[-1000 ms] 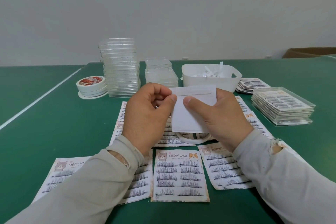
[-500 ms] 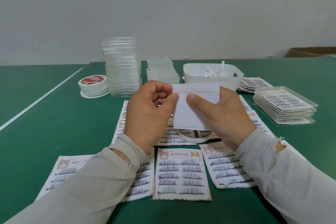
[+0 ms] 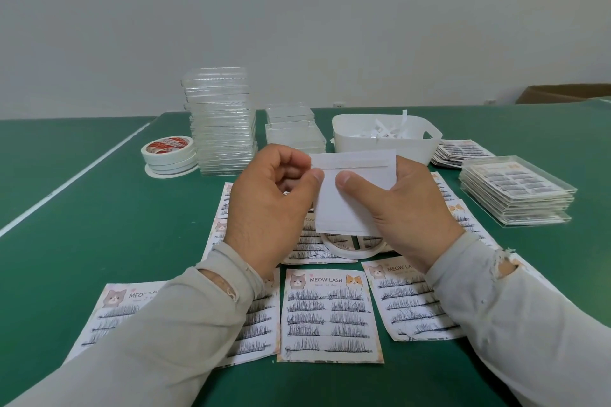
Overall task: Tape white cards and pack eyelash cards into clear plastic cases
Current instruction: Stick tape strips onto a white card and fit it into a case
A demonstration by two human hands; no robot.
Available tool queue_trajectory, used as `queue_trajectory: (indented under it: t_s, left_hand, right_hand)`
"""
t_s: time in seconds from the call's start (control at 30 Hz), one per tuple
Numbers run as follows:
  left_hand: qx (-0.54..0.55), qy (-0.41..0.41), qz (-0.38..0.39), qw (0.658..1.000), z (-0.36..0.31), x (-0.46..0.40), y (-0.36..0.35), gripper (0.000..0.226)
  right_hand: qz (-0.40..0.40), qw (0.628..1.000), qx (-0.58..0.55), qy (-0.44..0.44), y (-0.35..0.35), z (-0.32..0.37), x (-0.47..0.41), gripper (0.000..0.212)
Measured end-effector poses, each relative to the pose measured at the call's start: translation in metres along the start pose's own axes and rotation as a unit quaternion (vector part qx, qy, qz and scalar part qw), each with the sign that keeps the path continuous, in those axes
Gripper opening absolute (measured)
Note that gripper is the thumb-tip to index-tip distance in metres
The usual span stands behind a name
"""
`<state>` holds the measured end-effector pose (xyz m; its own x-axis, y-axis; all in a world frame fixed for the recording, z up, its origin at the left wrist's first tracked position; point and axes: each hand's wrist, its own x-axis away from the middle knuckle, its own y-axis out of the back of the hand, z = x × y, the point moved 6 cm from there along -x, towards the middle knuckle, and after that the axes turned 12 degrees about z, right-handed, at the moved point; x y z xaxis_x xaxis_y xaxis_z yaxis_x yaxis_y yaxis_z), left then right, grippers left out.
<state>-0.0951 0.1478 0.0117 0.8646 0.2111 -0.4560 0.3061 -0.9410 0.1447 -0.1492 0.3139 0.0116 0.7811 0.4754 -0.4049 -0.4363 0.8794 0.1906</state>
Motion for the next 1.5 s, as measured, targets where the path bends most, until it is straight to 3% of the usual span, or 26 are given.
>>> queue_trajectory:
  t_s: [0.33,0.5,0.63,0.7,0.8,1.03,1.13,1.17,1.23,1.33,1.5]
  left_hand:
    - [-0.007,0.006,-0.002,1.000,-0.002,0.000,0.000,0.012]
    - [-0.036,0.008,0.022,0.999,0.000,-0.001,-0.002,0.011]
    - [-0.165,-0.038,0.051,0.984,-0.008,0.001,-0.006,0.013]
    - [-0.178,-0.076,0.061,0.979,-0.015,0.003,-0.008,0.013]
    - [-0.121,-0.097,0.067,0.986,-0.017,0.005,-0.010,0.006]
    - [0.024,-0.017,0.078,0.997,-0.004,0.000,-0.010,0.015]
    - [0.033,0.007,0.074,0.997,-0.001,0.001,-0.009,0.004]
    - [0.029,0.029,0.079,0.996,0.002,0.002,-0.010,0.016]
    - [0.038,0.105,0.121,0.986,0.010,0.004,-0.015,0.028]
    - [0.045,0.173,0.192,0.965,0.017,0.007,-0.023,0.015]
    - [0.085,0.183,0.145,0.969,0.029,0.005,-0.016,0.012]
  right_hand:
    - [0.011,1.000,0.003,0.017,-0.002,0.005,0.001,0.017]
    - [0.010,1.000,0.000,0.002,-0.002,0.004,0.001,0.009]
    - [-0.039,0.994,0.106,0.013,0.005,0.006,0.002,0.045]
    - [-0.021,0.992,0.117,0.038,0.004,0.011,0.002,0.059]
    - [0.011,0.987,0.148,0.063,-0.001,0.015,0.002,0.046]
    - [-0.006,0.997,0.070,0.036,0.001,0.008,-0.002,0.021]
    - [-0.022,0.999,0.038,0.030,0.000,0.005,-0.002,0.019]
    - [-0.030,0.999,0.018,0.023,0.000,0.003,-0.002,0.018]
    - [-0.047,0.999,-0.025,0.004,0.004,0.000,-0.003,0.014]
    - [-0.060,0.991,-0.114,-0.033,0.008,-0.005,-0.003,0.017]
    - [-0.120,0.969,-0.194,-0.094,0.036,-0.005,-0.014,0.010]
